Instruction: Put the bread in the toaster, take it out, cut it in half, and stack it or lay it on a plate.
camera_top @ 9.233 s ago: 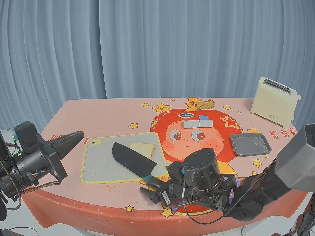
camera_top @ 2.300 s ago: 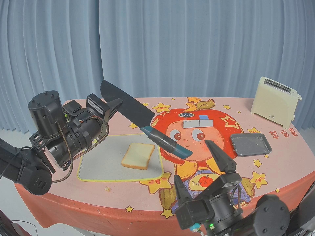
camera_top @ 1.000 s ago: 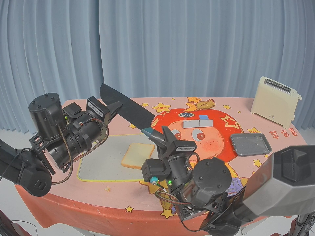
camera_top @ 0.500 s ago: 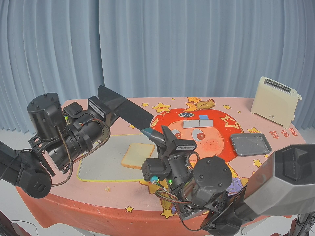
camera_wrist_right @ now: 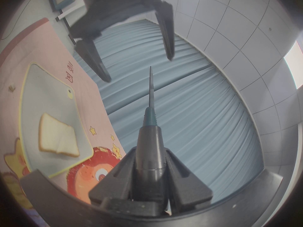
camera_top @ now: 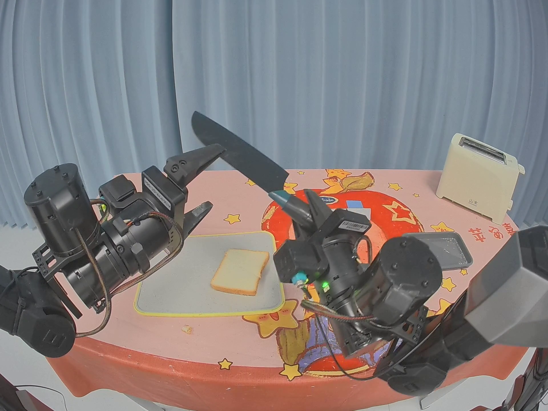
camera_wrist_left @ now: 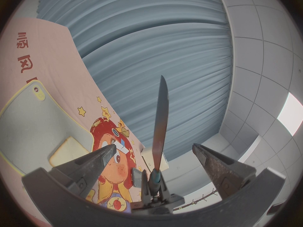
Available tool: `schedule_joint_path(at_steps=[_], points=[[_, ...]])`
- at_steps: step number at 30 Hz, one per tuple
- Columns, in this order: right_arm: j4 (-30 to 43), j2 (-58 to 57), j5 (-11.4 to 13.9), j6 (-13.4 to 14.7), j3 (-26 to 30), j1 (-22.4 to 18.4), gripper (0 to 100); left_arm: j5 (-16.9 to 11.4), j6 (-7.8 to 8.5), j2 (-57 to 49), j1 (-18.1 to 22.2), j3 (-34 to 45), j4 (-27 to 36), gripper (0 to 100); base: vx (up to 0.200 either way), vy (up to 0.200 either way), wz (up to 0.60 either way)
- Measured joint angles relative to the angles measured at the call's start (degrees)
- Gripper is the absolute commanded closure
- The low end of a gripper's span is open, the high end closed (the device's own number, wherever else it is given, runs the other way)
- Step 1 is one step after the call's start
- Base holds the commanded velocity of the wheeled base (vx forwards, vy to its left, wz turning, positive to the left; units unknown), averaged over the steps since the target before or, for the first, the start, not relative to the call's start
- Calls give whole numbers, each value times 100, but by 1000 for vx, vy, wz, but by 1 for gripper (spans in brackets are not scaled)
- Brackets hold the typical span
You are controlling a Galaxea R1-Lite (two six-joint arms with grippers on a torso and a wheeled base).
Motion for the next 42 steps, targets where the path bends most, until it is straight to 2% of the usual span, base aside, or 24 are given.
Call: schedule_joint_path(at_steps=[3, 8, 10, 13, 15, 21, 24, 29, 33, 36, 39, 41, 42], points=[[471, -207, 7, 204, 83, -156, 100, -55, 132, -44, -24, 76, -13, 0, 0, 0, 0], [1640, -557, 115, 947, 271, -319, 100, -88, 280, -135, -101, 185, -24, 0, 0, 0, 0], [2042, -695, 332, 1261, 321, -374, 100, -99, 318, -176, -140, 213, -24, 0, 0, 0, 0], [2398, -887, 857, 1692, 367, -495, 100, -106, 354, -229, -195, 254, -24, 0, 0, 0, 0], [2619, -1015, 1064, 1963, 389, -573, 100, -108, 375, -258, -221, 276, -24, 0, 0, 0, 0], [3506, -1385, 1179, 2921, 395, -672, 100, -110, 391, -311, -258, 310, -24, 0, 0, 0, 0], [3977, -1525, 1281, 3424, 218, -680, 100, -112, 393, -323, -260, 312, -29, 0, 0, 0, 0], [5071, -1681, 1549, 4443, -388, -749, 100, -112, 402, -328, -262, 317, -29, 0, 0, 0, 0], [6342, -1790, 2047, 5177, -942, -820, 100, -110, 494, -344, -265, 321, -29, 0, 0, 0, 0], [7210, -1905, 2573, 5580, -1319, -857, 100, -112, 705, -380, -269, 354, -27, 0, 0, 0, 0], [7968, -2063, 3207, 5925, -1623, -929, 100, -123, 1087, -455, -304, 422, -24, 0, 0, 0, 0], [8309, -2183, 3611, 6168, -1786, -997, 100, -119, 1479, -524, -333, 466, -24, 0, 0, 0, 0], [8455, -2258, 3857, 6382, -1863, -1036, 100, -112, 1742, -575, -347, 494, -17, 0, 0, 0, 0]])
